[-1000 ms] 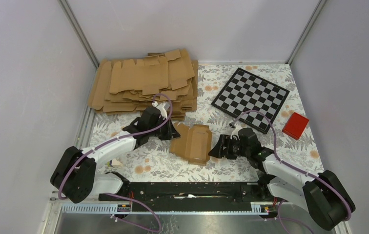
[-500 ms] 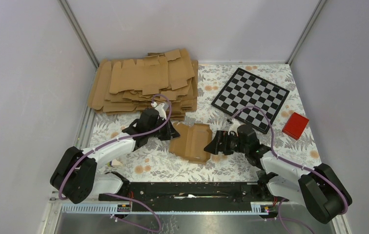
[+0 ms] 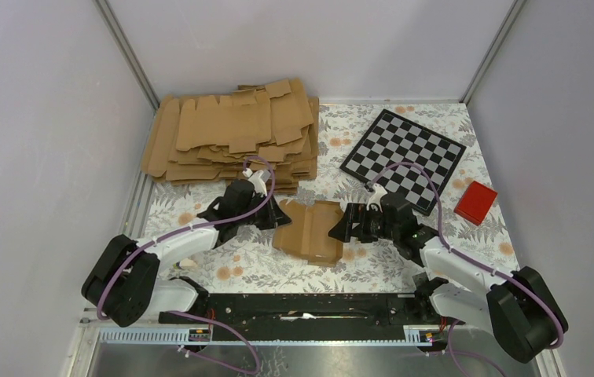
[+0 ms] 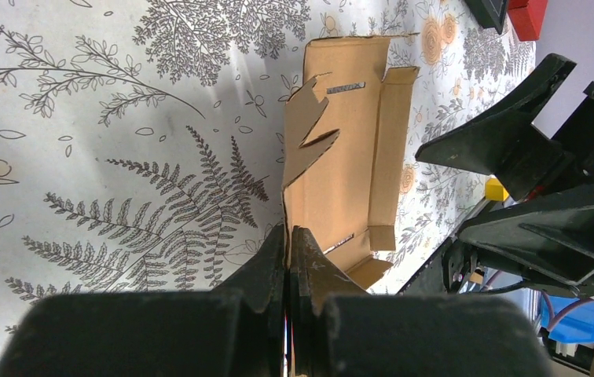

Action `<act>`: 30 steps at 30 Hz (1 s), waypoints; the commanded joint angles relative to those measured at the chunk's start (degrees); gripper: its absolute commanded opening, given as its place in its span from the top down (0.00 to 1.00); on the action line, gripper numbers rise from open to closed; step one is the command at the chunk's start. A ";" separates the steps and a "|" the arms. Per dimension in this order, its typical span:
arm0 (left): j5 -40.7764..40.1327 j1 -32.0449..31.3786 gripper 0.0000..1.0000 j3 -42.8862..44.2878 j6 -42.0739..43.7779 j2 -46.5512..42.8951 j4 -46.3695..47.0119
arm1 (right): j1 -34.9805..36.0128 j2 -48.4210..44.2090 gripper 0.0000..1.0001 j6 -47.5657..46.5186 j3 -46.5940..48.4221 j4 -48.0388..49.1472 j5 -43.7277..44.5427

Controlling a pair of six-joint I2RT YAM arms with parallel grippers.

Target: Fold the paper box

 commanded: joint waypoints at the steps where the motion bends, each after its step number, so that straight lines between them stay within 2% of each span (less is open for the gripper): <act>1: 1.32 0.24 1.00 0.60 -0.81 0.53 3.79 | 0.26 -2.48 0.01 -1.97 0.42 -4.63 2.37; 11: 1.44 0.07 1.00 1.74 -1.70 1.62 3.52 | 0.37 -1.33 0.01 -3.38 -1.52 -5.42 0.49; 20: 3.55 -0.12 1.00 3.46 -2.72 3.38 3.65 | 2.69 5.53 0.13 -3.87 1.87 -4.10 -2.10; 30: 9.04 -0.12 1.00 5.35 -5.22 6.78 7.36 | 4.00 5.54 0.26 -2.12 3.13 -1.93 -5.71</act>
